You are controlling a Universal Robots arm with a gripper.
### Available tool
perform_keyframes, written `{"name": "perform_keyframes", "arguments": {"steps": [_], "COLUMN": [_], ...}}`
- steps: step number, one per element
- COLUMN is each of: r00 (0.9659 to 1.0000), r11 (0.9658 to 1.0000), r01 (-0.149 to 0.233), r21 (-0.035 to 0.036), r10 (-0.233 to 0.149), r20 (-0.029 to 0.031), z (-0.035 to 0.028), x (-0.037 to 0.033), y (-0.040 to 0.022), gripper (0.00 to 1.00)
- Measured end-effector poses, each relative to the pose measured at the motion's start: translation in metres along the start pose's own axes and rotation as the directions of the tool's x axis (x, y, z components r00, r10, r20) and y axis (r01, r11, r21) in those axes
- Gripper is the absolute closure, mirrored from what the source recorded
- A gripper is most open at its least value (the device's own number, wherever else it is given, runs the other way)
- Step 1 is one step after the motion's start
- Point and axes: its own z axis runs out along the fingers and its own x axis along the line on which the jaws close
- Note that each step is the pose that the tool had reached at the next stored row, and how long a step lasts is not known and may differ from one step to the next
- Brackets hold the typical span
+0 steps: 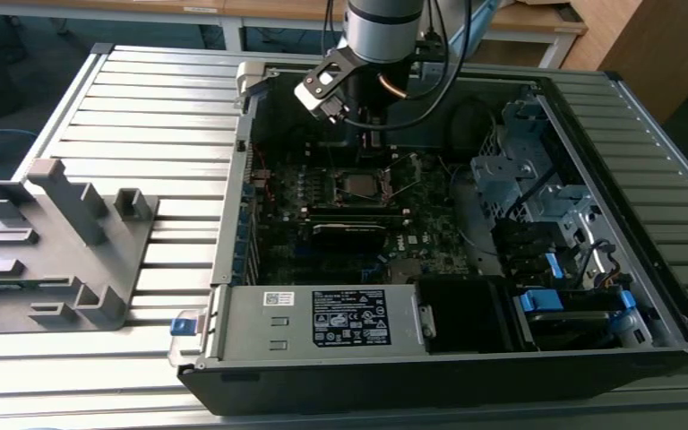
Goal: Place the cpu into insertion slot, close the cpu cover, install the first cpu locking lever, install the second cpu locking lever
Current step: 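Close the cpu cover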
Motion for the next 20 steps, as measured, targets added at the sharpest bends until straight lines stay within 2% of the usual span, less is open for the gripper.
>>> {"name": "perform_keyframes", "arguments": {"steps": [12, 20], "r00": [1.0, 1.0], "r11": [1.0, 1.0], "r01": [0.0, 0.0], "r21": [-0.0001, 0.0], "r10": [0.0, 0.0], "r20": [-0.0001, -0.0001], "z": [-0.0167, -0.0176], "x": [0.0, 0.0], "y": [0.0005, 0.0007], "gripper": [0.89, 0.89]}}
